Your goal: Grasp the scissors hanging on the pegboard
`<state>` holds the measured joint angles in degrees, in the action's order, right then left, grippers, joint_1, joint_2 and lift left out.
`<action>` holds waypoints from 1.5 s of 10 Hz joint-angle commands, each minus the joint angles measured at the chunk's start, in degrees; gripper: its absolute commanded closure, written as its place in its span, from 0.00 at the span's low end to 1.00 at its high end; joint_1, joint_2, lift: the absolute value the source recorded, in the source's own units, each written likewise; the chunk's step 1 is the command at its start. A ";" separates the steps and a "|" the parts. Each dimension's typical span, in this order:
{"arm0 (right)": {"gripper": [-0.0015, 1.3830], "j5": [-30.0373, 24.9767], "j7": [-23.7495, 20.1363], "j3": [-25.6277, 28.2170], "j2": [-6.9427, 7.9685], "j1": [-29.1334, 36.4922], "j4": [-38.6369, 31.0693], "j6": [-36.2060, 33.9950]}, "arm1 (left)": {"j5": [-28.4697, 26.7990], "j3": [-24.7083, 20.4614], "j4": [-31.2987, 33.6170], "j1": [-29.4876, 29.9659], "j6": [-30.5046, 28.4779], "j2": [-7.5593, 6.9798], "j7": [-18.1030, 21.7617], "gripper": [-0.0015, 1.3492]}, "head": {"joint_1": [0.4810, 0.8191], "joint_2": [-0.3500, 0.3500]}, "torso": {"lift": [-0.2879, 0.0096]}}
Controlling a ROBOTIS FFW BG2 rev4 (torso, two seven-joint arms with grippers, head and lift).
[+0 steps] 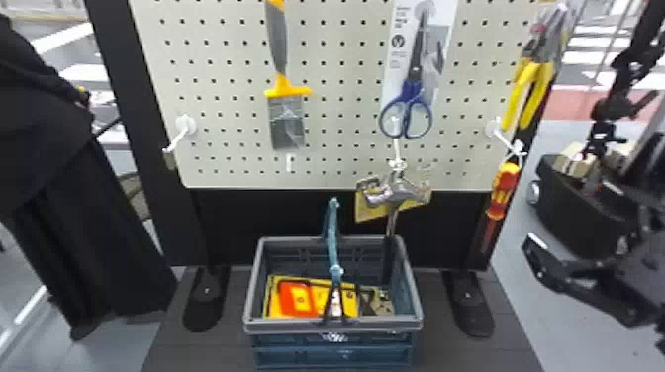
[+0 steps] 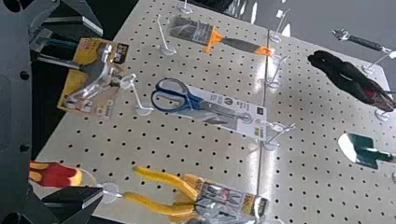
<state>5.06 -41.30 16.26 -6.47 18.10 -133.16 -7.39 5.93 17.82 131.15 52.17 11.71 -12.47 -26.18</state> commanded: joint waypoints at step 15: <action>0.08 13.75 1.14 -25.31 -17.26 -40.95 23.12 -4.74 | 3.92 5.47 -0.01 -6.85 -1.70 -5.98 -2.47 0.17 | 0.20 0.50 | 0.63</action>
<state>18.27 -40.17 -8.16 -23.36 -21.52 -110.85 -12.14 9.79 23.26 131.23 45.40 10.05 -18.44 -28.65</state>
